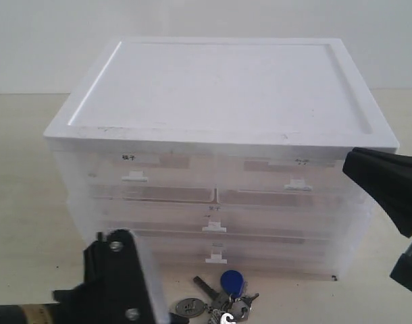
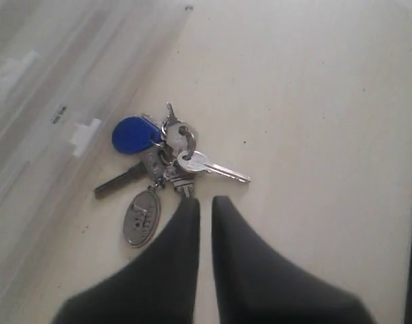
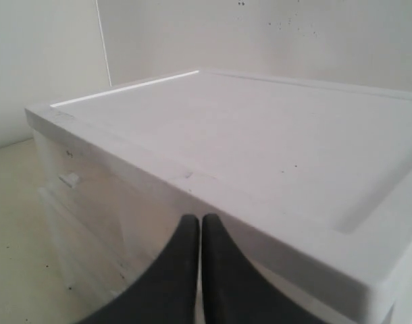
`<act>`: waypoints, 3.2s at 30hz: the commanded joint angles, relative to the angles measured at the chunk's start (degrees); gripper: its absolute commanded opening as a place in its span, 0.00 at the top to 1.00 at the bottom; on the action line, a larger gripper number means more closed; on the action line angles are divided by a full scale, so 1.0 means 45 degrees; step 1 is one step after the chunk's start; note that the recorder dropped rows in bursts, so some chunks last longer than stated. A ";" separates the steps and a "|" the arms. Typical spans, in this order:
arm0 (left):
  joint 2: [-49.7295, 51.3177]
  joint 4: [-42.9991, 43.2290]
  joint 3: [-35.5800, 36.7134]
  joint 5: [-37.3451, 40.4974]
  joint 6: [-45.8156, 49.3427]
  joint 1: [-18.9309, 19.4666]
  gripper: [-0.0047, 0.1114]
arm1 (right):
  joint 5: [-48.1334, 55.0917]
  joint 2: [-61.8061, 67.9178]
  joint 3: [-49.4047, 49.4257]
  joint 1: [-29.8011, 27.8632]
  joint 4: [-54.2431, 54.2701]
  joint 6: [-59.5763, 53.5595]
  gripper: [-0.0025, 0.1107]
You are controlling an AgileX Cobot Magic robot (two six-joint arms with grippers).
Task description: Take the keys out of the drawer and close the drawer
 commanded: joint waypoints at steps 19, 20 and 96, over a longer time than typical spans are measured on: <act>0.6513 0.0312 -0.3593 0.0830 -0.0134 0.0150 0.92 | 0.0310 -0.0058 -0.0072 0.0008 -0.0064 0.0090 0.98; 0.6601 0.0312 -0.3593 0.0768 -0.0134 0.0275 0.92 | 0.0310 -0.0058 -0.0072 0.0008 -0.0064 0.0090 0.98; -1.6096 -0.0023 0.3090 -0.0353 -0.0507 -0.0492 0.92 | 0.5743 -1.0498 -0.0156 0.0099 -0.2104 0.5569 0.98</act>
